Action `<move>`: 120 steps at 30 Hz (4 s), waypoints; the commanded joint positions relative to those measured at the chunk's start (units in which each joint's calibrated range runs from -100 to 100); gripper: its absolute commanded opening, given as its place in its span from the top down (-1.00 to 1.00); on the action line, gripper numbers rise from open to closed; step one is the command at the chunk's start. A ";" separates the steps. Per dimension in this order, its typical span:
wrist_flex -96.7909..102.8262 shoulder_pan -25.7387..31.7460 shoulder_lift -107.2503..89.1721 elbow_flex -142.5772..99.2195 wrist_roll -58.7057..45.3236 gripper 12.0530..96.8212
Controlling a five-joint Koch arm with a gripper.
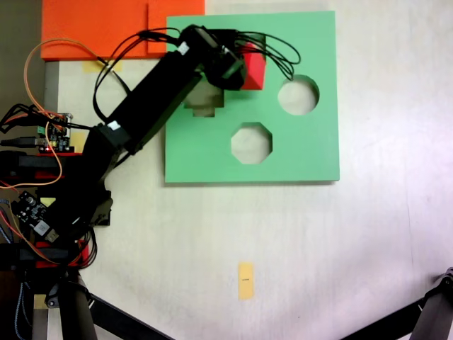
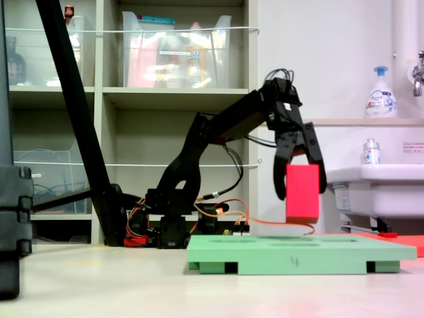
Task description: Put the square block into the corresponding hole
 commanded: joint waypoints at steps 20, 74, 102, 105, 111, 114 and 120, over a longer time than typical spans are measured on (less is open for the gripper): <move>6.72 2.83 8.44 5.44 0.29 0.56; 12.60 1.61 6.90 8.93 -4.64 -0.71; 1.52 -25.74 -76.34 -6.62 -57.58 -0.06; 20.59 -25.79 -94.08 -39.42 -59.98 -0.06; 42.83 -25.20 -116.01 -80.30 -63.69 0.05; 58.72 -24.96 -116.01 -101.14 -65.30 0.05; 69.60 -25.15 -116.01 -125.67 -66.96 0.04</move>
